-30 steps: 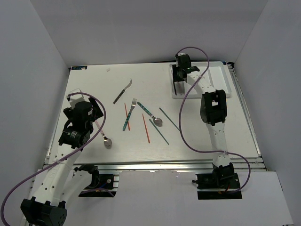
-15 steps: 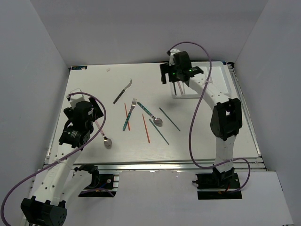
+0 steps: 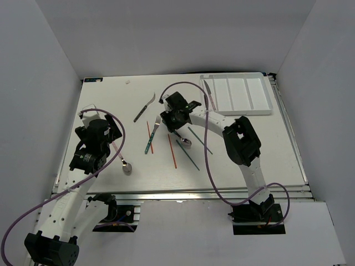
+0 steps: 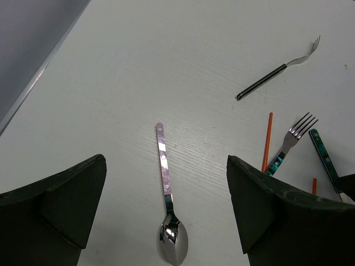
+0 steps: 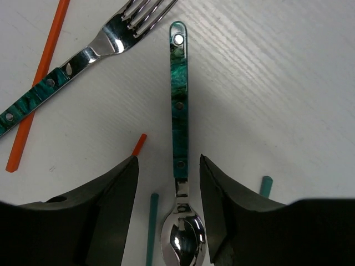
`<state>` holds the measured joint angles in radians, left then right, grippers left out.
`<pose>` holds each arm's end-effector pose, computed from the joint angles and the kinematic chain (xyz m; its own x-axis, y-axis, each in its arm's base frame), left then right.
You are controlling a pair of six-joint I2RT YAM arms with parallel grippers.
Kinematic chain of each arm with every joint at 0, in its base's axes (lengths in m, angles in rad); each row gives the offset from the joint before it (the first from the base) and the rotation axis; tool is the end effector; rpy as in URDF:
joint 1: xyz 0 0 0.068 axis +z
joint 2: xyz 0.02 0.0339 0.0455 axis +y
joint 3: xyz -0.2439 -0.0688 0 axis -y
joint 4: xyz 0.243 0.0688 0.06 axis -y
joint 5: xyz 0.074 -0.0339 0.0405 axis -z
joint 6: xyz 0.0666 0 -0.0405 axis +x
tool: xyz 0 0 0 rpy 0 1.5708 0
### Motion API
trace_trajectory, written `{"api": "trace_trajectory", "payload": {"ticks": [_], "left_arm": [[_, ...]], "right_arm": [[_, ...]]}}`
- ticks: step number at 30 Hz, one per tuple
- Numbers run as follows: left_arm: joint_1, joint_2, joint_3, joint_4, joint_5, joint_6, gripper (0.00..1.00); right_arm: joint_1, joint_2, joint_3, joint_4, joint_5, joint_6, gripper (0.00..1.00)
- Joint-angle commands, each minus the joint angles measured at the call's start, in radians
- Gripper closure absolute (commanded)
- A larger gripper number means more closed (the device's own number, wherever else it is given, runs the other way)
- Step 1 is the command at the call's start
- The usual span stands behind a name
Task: Sort the eating utensils into containers
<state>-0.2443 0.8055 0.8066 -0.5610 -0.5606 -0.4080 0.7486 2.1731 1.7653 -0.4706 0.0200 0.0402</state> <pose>0.2070 -0.0151 0.2804 -0.3809 -0.2514 -0.8898 -0.4177 0.9053 -0.0770 0.3634 0.3358 0.1650 -0.5904 -0.4937 -0.6385 -0.6479 0.7616 0.0103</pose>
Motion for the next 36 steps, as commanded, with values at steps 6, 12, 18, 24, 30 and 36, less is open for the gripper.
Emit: {"api": "trace_trajectory", "payload": {"ticks": [6, 12, 18, 24, 30, 36], "left_arm": [[0.005, 0.001, 0.005, 0.003, 0.005, 0.001, 0.02], [0.005, 0.001, 0.006, 0.004, 0.008, 0.003, 0.02], [0.005, 0.003, 0.005, 0.003, 0.005, 0.003, 0.02], [0.005, 0.001, 0.003, 0.004, 0.007, 0.003, 0.02], [0.005, 0.006, 0.005, 0.001, 0.002, 0.003, 0.02], [0.005, 0.009, 0.008, 0.003, 0.014, 0.005, 0.02]], "right_arm": [[0.026, 0.048, 0.006, 0.003, 0.052, -0.032, 0.48], [0.026, 0.077, 0.005, 0.016, 0.095, -0.072, 0.5], [0.02, 0.119, 0.019, 0.007, 0.092, -0.094, 0.64], [0.015, 0.096, -0.004, 0.023, 0.074, -0.083, 0.94], [-0.063, -0.015, 0.042, 0.035, 0.097, -0.019, 1.0], [-0.299, -0.039, 0.16, 0.052, 0.133, 0.104, 1.0]]}}
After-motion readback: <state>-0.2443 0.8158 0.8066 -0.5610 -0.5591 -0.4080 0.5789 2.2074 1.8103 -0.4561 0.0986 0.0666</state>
